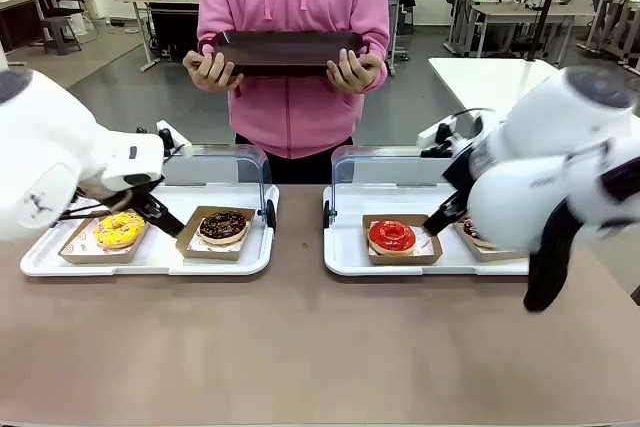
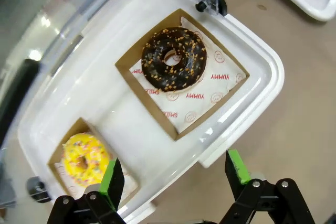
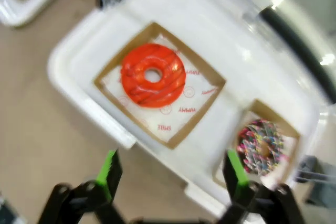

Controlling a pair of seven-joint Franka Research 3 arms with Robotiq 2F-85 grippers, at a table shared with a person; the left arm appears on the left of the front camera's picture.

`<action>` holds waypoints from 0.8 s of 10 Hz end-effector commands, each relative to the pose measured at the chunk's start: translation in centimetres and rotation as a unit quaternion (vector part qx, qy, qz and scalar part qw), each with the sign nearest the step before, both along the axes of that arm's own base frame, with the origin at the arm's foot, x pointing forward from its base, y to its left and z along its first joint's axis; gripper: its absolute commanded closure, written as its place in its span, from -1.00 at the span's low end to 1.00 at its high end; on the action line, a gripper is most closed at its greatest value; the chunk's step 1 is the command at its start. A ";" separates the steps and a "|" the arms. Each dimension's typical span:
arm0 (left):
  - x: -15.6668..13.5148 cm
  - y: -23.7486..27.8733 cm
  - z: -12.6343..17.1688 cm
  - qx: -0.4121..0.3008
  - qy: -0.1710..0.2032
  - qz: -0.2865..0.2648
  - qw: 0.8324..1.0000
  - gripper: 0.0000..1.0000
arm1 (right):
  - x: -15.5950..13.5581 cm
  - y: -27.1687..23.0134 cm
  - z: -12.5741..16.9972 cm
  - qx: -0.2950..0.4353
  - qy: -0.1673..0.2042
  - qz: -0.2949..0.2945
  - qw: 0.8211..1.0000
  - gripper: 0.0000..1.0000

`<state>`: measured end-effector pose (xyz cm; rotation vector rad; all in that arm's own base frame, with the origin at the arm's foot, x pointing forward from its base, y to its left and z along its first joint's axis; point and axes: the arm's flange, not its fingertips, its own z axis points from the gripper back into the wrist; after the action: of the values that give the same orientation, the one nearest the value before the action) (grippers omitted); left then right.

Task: Provide the desired donut to the person.
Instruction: Pick up and lift the Paper togo box containing the Donut pointed at by the person.

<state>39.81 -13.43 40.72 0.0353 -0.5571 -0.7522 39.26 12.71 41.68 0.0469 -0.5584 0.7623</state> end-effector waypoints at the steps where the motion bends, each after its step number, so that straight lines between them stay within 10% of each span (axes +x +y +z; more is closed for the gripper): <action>1: -6.8 6.9 2.7 -0.028 0.006 -0.075 0.997 -1.00 | -5.1 -9.8 4.3 0.015 0.034 0.112 0.993 -1.00; 8: -12.3 18.9 4.7 -0.182 -0.028 -0.093 0.979 -1.00 | -8.5 -20.5 7.4 0.156 -0.082 0.185 0.967 -1.00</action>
<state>32.51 8.45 50.64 -0.3425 -0.7277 -0.8205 31.11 -8.70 50.20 0.3743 -0.7861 1.0311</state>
